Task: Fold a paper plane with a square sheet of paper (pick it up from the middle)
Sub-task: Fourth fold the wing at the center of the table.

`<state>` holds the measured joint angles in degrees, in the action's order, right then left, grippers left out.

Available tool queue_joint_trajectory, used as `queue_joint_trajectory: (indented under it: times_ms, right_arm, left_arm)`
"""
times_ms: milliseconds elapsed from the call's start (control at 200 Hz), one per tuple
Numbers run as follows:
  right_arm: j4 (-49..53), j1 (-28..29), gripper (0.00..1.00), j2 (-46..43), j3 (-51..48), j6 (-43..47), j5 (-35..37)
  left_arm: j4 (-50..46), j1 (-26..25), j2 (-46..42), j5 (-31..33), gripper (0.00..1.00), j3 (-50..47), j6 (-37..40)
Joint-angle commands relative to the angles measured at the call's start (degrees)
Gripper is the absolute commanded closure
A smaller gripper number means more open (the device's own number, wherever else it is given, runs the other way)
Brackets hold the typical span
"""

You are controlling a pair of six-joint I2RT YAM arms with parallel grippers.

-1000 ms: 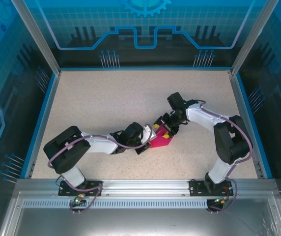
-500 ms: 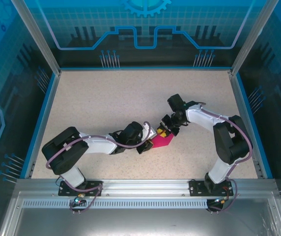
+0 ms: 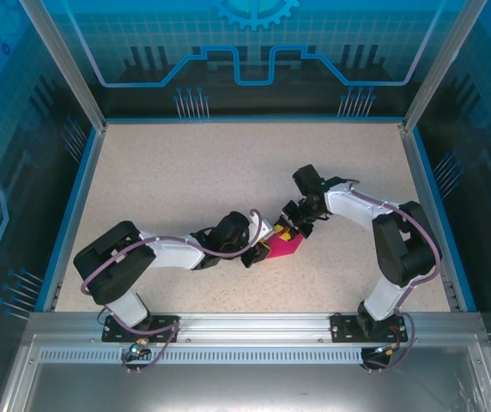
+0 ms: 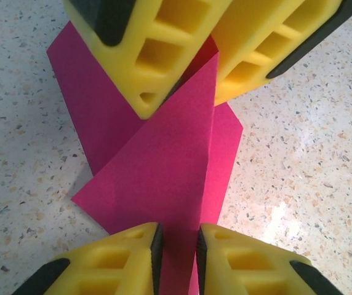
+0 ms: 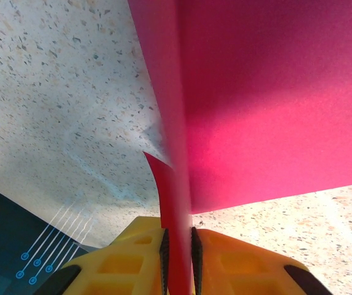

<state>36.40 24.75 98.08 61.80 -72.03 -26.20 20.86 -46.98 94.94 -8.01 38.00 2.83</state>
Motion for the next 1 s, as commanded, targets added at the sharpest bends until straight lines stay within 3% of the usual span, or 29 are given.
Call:
queue_joint_trajectory:
  times_ms: [0, 235, 475, 600, 995]
  right_arm:
    - [0.5, 0.1, 0.80, 0.5, 0.1, -0.8, -2.1]
    - [0.8, 0.1, 0.77, 0.5, 0.1, -0.5, -1.8]
    - [3.3, -0.8, 0.46, -2.1, 0.1, 4.7, 2.7]
    - [3.3, -1.6, 0.36, -5.8, -0.9, 9.2, 6.3]
    - [-3.5, -2.5, 0.28, -17.5, -9.2, 21.3, 10.2]
  left_arm:
    - [1.3, 0.5, 1.2, -1.6, 0.75, -0.3, -0.8]
    - [1.6, 0.7, 1.5, -2.0, 0.86, -0.3, -1.3]
    - [2.0, 3.7, 0.1, -9.0, 0.90, -0.3, -6.7]
    - [-1.0, 5.1, -0.3, -13.4, 0.90, 1.5, -10.3]
    - [-6.1, 7.2, 4.5, -23.8, 0.92, 8.2, -21.9]
